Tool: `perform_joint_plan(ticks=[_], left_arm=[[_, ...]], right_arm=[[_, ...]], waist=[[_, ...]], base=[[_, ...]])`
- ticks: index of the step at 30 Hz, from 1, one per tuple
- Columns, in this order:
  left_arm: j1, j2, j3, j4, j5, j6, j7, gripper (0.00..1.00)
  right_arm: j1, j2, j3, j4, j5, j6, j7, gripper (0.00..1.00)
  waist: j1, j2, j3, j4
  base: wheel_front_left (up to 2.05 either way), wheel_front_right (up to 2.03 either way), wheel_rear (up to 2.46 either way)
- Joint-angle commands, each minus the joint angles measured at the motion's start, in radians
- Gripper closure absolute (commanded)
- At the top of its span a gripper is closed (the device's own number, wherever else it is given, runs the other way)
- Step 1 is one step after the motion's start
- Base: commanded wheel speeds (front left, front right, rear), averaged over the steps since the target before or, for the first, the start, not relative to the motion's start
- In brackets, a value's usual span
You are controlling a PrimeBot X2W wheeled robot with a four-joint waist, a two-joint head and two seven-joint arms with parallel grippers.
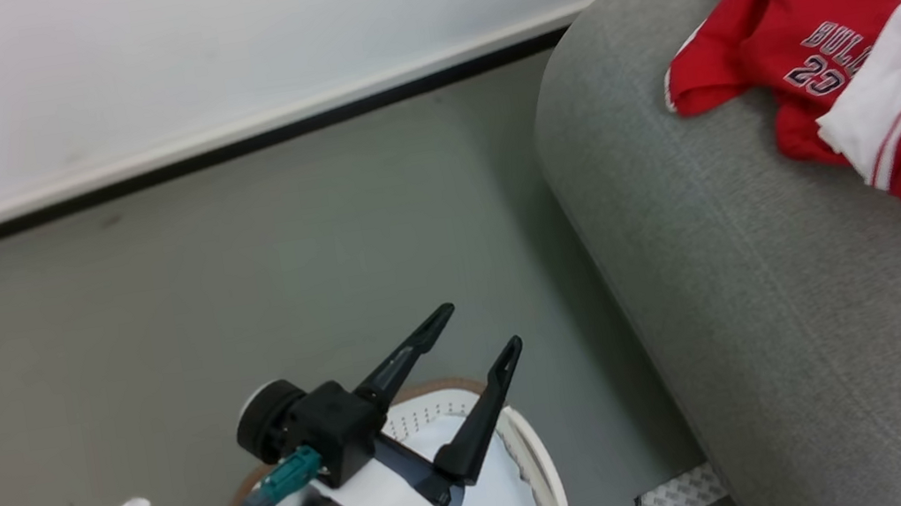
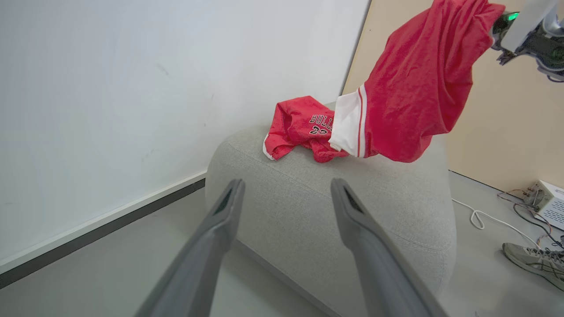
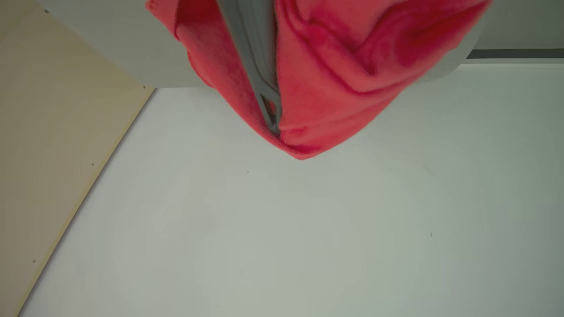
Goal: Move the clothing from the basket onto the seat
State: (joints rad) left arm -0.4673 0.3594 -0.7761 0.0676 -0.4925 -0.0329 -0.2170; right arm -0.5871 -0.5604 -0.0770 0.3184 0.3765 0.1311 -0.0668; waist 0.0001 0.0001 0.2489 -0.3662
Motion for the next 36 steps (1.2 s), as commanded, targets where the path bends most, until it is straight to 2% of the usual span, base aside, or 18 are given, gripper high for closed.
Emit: perform_joint_plan(ticks=[1, 5, 12, 21, 26, 29, 30, 31, 36], left_arm=[[-0.011, 0.016, 0.006, -0.012, 0.020, 0.004, 0.005, 0.00], [-0.028, 0.044, 0.013, -0.043, 0.023, 0.001, 0.022, 0.00], [-0.053, 0.087, 0.019, -0.091, 0.033, -0.001, 0.049, 0.00], [-0.080, 0.113, 0.031, -0.119, 0.036, 0.000, 0.058, 0.00], [-0.083, 0.116, 0.033, -0.116, 0.033, 0.004, 0.053, 0.00], [-0.080, 0.111, 0.033, -0.105, 0.027, 0.006, 0.044, 0.00], [-0.078, 0.107, 0.032, -0.102, 0.025, 0.008, 0.043, 0.00], [-0.074, 0.104, 0.031, -0.098, 0.024, 0.008, 0.038, 0.00], [-0.060, 0.086, 0.036, -0.071, 0.007, 0.017, 0.018, 0.00]], right_arm=[[-0.020, -0.006, -0.025, 0.031, 0.017, -0.001, 0.017, 1.00], [-0.039, -0.034, -0.067, 0.115, -0.005, -0.001, 0.060, 1.00], [-0.080, -0.072, -0.062, 0.298, -0.098, -0.001, 0.109, 1.00], [-0.117, -0.012, -0.082, 0.502, -0.109, -0.001, 0.199, 1.00], [-0.131, -0.009, -0.077, 0.542, -0.109, -0.001, 0.226, 1.00], [-0.139, -0.010, -0.072, 0.548, -0.123, -0.001, 0.218, 0.53], [-0.143, -0.011, -0.069, 0.548, -0.125, -0.001, 0.218, 0.23], [-0.146, -0.011, -0.064, 0.547, -0.127, -0.001, 0.219, 0.00], [-0.132, -0.019, -0.016, 0.536, -0.105, -0.001, 0.238, 0.00]], waist=[[-0.0001, -0.0001, 0.044, 0.026], [-0.0001, -0.0001, 0.102, 0.045], [-0.0001, -0.0001, 0.197, 0.074], [-0.0001, -0.0001, 0.258, 0.100], [-0.0001, -0.0001, 0.262, 0.103], [-0.0001, -0.0001, 0.249, 0.099], [-0.0001, -0.0001, 0.242, 0.098], [-0.0001, -0.0001, 0.234, 0.097], [-0.0001, -0.0001, 0.172, 0.092]], base=[[0.00, 0.00, 0.00], [0.00, 0.00, 0.00], [0.00, 0.00, 0.00], [0.00, 0.00, 0.00], [0.00, 0.00, 0.00], [0.00, 0.00, 0.00], [0.00, 0.00, 0.00], [0.00, 0.00, 0.00], [0.00, 0.00, 0.00]])
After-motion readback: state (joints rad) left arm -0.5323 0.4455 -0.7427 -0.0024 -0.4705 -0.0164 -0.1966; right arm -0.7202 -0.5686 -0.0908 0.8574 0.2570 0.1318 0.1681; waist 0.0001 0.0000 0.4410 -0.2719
